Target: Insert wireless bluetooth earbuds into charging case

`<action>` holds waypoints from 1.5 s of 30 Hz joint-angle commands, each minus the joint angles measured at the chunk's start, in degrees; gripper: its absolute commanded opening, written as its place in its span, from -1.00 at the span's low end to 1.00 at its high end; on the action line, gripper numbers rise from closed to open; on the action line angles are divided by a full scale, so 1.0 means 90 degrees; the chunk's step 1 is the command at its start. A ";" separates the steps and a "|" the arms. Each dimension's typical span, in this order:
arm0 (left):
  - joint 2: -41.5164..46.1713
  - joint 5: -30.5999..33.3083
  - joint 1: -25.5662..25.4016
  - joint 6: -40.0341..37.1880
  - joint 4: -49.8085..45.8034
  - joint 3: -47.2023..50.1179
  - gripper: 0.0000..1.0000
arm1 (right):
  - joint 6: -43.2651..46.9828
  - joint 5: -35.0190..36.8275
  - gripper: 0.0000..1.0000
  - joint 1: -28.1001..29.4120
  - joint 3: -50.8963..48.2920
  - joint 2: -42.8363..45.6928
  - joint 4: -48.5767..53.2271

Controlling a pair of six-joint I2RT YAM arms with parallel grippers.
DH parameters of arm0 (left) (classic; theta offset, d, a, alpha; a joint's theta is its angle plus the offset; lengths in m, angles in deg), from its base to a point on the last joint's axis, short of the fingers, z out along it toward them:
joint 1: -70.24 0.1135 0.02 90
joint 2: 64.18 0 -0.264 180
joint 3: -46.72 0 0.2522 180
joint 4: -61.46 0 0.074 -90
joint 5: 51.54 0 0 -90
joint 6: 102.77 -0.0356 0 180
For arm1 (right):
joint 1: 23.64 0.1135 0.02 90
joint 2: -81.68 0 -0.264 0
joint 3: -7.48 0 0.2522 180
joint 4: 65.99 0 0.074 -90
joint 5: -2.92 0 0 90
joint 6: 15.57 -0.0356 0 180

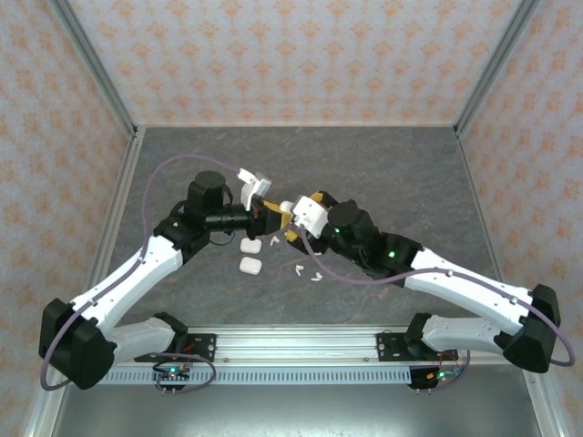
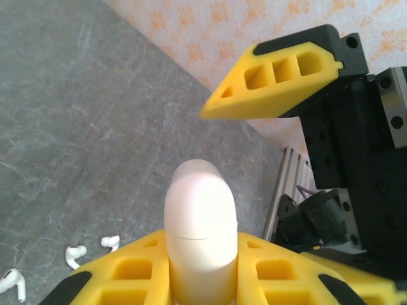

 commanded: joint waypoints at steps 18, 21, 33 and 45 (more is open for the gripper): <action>0.1301 0.1304 -0.0797 -0.0318 0.2891 0.1262 -0.90 | -0.4234 -0.4250 1.00 -0.1910 -0.0875 0.0953 -0.3118; 0.1339 0.1364 -0.0847 -0.0367 0.2888 0.1274 -0.92 | -0.4204 -0.4103 0.97 -0.1907 -0.0799 0.0796 -0.3113; 0.1531 0.1415 -0.0877 -0.0473 0.2826 0.1291 -0.97 | -0.4188 -0.3410 0.60 -0.1912 -0.0334 0.0249 -0.2583; 0.1565 0.1480 -0.0882 -0.0770 0.2517 0.1303 -0.98 | -0.4406 -0.3507 0.60 -0.2045 0.0220 -0.0073 -0.2200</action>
